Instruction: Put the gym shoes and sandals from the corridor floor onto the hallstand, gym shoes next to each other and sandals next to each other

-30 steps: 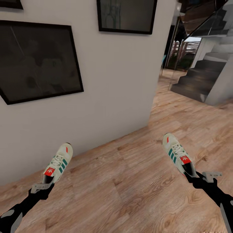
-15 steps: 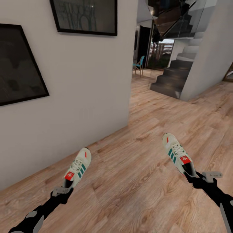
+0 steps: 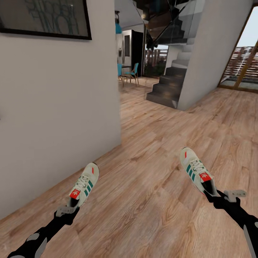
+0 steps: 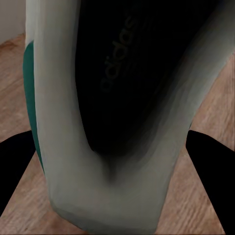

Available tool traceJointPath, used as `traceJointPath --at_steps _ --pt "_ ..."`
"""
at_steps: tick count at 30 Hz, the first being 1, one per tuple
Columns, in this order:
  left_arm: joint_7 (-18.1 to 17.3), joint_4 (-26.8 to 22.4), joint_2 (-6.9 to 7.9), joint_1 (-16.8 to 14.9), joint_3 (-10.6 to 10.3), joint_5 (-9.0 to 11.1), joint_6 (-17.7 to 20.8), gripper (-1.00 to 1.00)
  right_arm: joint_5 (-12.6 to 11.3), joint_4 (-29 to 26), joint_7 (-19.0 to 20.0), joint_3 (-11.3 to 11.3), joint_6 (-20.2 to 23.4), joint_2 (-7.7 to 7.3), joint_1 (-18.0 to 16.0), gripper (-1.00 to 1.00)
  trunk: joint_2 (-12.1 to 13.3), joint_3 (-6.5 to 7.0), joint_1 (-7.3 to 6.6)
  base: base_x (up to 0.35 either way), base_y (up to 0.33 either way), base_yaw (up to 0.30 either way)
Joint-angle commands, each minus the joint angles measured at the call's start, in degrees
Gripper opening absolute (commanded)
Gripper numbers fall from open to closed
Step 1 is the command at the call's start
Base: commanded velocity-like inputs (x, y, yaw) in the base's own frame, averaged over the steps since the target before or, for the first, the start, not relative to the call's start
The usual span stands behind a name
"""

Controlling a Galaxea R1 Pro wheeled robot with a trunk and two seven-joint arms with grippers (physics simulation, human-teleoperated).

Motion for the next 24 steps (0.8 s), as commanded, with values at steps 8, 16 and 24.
traceJointPath --at_steps 8,16,24 --pt "-0.2 0.0 -0.04 0.0 0.5 -0.5 -0.3 -1.0 0.3 0.5 0.4 -0.1 0.2 0.03 -0.1 -1.0 0.0 0.19 0.02 0.286 -0.208 -0.29" --pt "-0.2 -0.2 0.02 0.0 0.6 -0.5 -0.3 -1.0 0.3 0.6 0.4 -0.1 0.2 0.03 -0.1 -1.0 0.0 0.43 0.02 0.276 -0.204 -0.29" --pt "-0.2 -0.3 0.1 -0.1 0.6 -0.4 -0.2 -1.0 0.3 0.6 0.4 -0.1 0.2 0.03 -0.1 -1.0 0.0 0.66 0.02 0.33 -0.056 -0.29"
